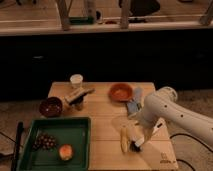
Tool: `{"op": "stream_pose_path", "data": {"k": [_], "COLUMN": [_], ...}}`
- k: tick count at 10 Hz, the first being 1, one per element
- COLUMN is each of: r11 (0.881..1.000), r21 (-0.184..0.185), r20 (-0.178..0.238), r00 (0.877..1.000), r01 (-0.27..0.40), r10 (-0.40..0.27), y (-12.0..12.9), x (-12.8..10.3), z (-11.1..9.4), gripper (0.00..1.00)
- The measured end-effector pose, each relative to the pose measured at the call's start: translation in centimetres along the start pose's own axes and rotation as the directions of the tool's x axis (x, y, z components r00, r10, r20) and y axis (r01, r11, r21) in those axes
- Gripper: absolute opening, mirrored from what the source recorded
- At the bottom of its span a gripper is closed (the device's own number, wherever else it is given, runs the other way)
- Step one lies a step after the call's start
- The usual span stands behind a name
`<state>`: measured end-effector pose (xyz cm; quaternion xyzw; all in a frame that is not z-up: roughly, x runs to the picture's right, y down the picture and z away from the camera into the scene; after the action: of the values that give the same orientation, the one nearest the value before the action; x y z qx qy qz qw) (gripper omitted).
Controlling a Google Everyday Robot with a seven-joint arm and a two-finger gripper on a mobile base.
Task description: Place banana in tray
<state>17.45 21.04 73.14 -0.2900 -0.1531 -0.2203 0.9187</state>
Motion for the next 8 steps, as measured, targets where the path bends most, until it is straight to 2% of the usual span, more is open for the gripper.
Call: {"op": "stream_pose_path", "data": {"k": [4, 8], "r11": [0.999, 0.997], "r21": [-0.015, -0.026], "r20": [-0.007, -0.011], "r00": [0.999, 0.997], "r01": [0.031, 0.071], "r10": [-0.031, -0.071], "y": [-1.4, -3.0], "x": [-1.7, -2.4], "z": [2.0, 3.4], "gripper": [0.80, 0.80]}}
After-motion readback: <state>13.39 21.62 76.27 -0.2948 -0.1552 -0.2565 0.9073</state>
